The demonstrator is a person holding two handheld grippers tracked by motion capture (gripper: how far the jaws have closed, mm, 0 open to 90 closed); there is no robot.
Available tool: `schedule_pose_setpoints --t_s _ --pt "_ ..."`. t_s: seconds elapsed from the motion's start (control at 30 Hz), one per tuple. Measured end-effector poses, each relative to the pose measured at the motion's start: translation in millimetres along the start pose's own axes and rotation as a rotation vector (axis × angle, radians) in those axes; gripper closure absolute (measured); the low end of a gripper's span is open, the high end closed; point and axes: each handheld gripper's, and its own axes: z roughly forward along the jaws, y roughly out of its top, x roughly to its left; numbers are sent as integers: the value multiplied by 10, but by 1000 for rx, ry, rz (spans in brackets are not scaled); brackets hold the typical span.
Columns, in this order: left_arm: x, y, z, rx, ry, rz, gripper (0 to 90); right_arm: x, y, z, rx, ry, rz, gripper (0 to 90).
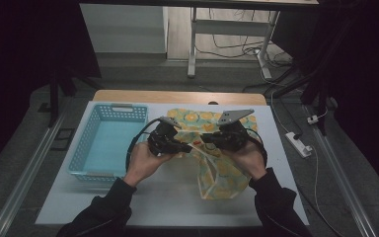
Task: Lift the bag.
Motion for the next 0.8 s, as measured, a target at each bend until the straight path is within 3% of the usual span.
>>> schedule_pose_setpoints --t_s 0.3,0.57,0.8 --pt "43 203 -247 -37 -45 -24 889 58 198 -62 21 26 -12 900" --pt "70 378 -484 -80 -48 -31 890 62 365 -196 -5 39 -14 900" --pt "118 556 -683 -135 -84 -48 890 59 567 -318 -35 44 -32 900"
